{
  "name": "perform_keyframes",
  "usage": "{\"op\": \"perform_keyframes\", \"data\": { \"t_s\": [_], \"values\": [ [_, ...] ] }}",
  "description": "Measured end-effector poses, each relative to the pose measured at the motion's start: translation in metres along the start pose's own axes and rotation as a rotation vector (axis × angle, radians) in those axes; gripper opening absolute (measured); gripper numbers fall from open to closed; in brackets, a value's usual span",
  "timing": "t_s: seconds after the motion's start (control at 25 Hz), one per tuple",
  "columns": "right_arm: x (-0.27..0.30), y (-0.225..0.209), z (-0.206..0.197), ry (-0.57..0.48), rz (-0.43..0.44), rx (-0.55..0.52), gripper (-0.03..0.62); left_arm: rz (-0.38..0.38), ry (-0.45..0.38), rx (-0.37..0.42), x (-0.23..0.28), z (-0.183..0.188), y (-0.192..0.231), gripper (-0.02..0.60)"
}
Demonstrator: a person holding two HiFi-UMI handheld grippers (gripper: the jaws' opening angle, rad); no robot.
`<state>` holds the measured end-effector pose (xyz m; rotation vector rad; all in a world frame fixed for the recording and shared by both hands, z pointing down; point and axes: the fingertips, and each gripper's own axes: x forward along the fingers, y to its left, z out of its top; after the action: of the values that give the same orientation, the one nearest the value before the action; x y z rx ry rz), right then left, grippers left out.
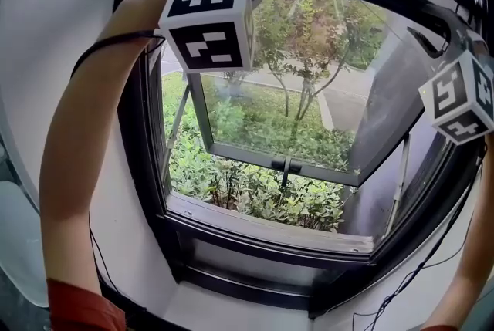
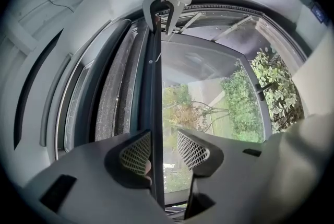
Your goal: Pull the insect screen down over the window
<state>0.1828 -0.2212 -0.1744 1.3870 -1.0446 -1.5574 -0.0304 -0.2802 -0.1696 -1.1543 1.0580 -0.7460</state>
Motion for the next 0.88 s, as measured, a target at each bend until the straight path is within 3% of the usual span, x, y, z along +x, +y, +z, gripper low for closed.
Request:
{"op": "perform_keyframes", "data": {
  "t_s": [0.24,0.64,0.88],
  "values": [
    [-0.007,0.019,-0.003,-0.008,0.017,0.000,0.141,-0.036,0.008,0.004,-0.006,0.004,-0.018,0.158],
    [-0.017,0.035,-0.001,-0.024,0.022,-0.006,0.143,-0.008,-0.008,0.021,-0.012,0.004,-0.032,0.160],
    [-0.023,0.055,0.000,-0.019,0.055,-0.016,0.141,-0.031,-0.011,0.021,-0.018,0.005,-0.052,0.158]
  ]
}}
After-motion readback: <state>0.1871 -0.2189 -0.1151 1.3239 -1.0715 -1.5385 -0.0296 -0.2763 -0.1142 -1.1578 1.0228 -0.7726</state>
